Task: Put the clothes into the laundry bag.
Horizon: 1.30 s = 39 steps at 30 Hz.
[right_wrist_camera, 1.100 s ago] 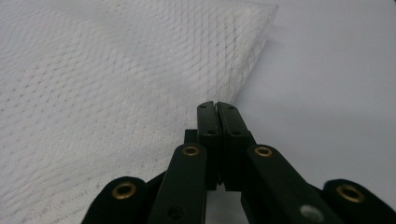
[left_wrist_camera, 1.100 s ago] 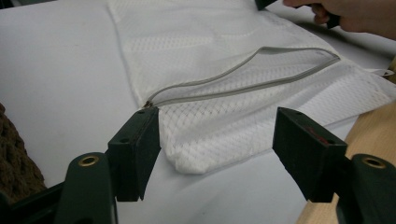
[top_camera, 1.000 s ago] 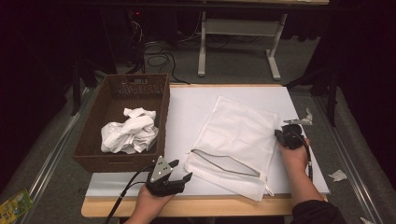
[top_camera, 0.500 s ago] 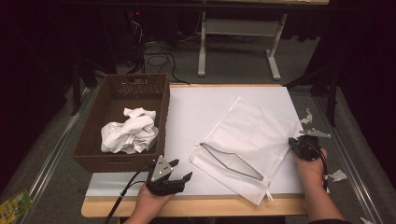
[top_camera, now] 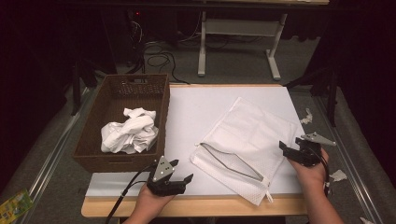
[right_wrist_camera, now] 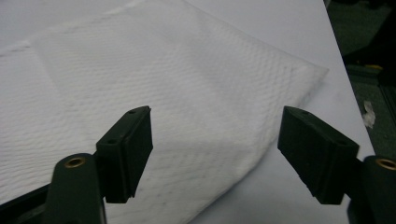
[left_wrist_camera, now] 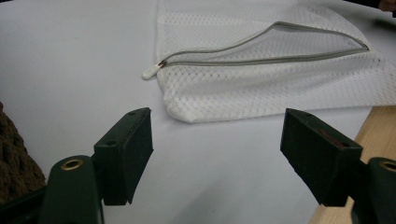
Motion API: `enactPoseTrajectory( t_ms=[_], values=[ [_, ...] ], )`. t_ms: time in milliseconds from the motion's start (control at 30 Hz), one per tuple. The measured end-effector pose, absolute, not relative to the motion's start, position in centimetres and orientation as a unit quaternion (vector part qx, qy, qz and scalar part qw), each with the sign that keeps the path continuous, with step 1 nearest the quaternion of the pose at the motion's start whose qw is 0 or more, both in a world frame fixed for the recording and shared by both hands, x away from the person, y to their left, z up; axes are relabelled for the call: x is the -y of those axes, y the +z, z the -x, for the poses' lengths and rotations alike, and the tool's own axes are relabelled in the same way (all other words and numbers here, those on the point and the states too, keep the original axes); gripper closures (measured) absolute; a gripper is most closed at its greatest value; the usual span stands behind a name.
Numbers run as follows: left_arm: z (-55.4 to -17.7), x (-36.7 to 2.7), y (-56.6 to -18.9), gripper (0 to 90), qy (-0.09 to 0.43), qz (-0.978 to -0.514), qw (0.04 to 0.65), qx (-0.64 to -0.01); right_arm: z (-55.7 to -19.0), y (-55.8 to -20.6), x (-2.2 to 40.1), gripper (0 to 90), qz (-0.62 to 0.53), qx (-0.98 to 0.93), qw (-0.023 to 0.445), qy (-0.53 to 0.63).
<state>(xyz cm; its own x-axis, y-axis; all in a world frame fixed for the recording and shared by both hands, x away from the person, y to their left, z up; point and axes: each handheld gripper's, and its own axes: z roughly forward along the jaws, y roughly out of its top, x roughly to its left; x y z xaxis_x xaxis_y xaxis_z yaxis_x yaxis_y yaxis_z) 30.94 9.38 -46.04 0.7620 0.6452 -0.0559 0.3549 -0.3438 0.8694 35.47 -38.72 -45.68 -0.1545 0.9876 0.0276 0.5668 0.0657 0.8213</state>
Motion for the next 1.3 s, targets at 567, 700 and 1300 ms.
enactPoseTrajectory(
  t_ms=[567,700,1300],
  values=[
    [-31.3,-8.4,-46.3,27.0,0.131,-0.822,0.471,-0.292,-31.6,-43.7,33.3,6.3,-0.520,-0.689,0.278,0.421],
    [-31.4,-8.4,-46.2,27.0,0.132,-0.822,0.469,-0.293,-30.8,-43.5,31.8,6.1,-0.508,-0.698,0.270,0.427],
    [-32.3,-6.8,-44.3,10.9,0.125,-0.797,0.515,-0.290,-31.0,-43.9,29.7,0.4,-0.468,-0.728,0.261,0.426]
  ],
)
